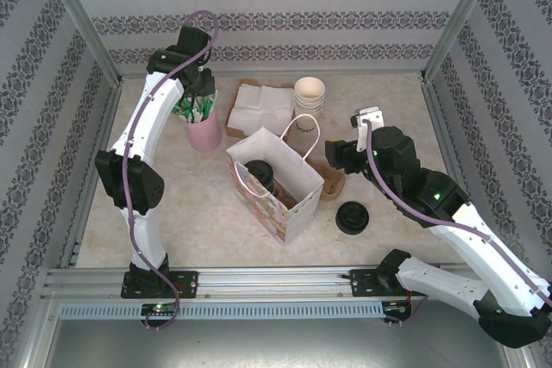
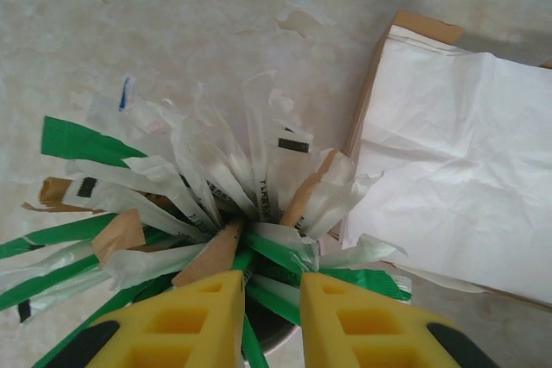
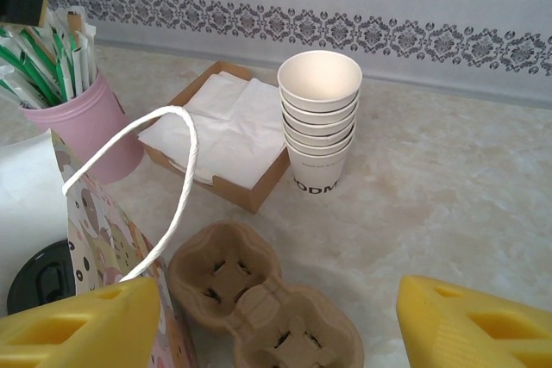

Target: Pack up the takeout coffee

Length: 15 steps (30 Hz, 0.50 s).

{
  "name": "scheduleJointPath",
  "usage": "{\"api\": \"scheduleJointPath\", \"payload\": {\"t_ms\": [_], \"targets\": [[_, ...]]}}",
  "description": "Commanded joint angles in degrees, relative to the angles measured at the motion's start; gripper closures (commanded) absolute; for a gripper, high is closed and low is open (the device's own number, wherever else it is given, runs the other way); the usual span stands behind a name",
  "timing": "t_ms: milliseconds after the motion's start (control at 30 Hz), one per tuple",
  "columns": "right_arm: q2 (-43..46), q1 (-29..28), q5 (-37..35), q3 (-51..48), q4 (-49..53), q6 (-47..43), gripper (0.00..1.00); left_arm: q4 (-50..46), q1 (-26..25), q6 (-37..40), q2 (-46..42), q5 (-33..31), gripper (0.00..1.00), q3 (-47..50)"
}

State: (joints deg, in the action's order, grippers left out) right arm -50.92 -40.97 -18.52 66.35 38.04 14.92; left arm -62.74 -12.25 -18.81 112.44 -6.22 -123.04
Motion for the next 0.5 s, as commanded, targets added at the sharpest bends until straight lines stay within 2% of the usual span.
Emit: {"api": "scheduleJointPath", "payload": {"t_ms": [0, 100, 467], "targets": [[-0.32, 0.54, 0.42, -0.74, -0.14, 1.25, 0.27, -1.98, 0.43, -2.34, -3.37, 2.43, 0.75, 0.75], [-0.82, 0.53, 0.85, -0.51, -0.23, 1.41, 0.26, -0.59, 0.24, -3.2, -5.19, 3.75, 0.74, 4.28], [-1.95, 0.51, 1.58, -0.15, -0.43, 1.42, 0.26, -0.25, 0.37, -1.9, -6.55, -1.75, 0.7, 8.64]]}}
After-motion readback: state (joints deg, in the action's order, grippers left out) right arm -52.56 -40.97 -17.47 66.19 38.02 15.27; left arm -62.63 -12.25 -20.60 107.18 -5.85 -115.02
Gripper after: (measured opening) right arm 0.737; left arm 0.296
